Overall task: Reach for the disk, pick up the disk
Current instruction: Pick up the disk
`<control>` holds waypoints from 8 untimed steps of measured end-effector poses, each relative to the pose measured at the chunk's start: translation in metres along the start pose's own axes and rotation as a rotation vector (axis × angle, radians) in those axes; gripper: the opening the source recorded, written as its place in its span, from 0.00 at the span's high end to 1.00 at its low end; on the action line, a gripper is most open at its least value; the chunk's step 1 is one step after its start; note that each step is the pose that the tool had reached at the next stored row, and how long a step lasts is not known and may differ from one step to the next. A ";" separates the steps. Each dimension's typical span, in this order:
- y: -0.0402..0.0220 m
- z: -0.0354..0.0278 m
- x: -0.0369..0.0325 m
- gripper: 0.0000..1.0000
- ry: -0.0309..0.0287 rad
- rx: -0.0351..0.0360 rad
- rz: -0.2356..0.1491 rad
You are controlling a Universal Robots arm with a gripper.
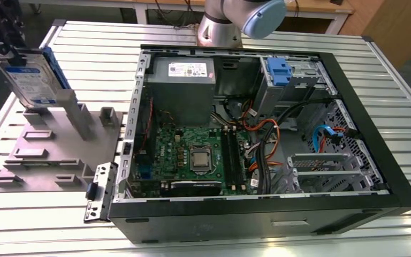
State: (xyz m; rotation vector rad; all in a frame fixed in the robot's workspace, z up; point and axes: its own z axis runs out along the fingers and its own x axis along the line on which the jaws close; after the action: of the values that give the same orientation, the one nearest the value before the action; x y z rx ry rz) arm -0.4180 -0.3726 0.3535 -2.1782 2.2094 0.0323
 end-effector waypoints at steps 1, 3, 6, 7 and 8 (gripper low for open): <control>-0.0001 -0.0039 -0.0002 0.65 0.0000 0.0000 0.000; -0.0002 -0.0112 -0.0005 0.65 -0.0001 0.0000 0.000; -0.0003 -0.0226 -0.0010 0.65 -0.0004 0.0000 0.000; -0.0003 -0.0261 -0.0011 0.65 -0.0007 0.0000 0.000; -0.0004 -0.0295 -0.0012 0.65 -0.0008 0.0000 0.000</control>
State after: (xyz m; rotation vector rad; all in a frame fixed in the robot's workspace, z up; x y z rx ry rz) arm -0.4180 -0.3726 0.3830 -2.1779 2.2090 0.0331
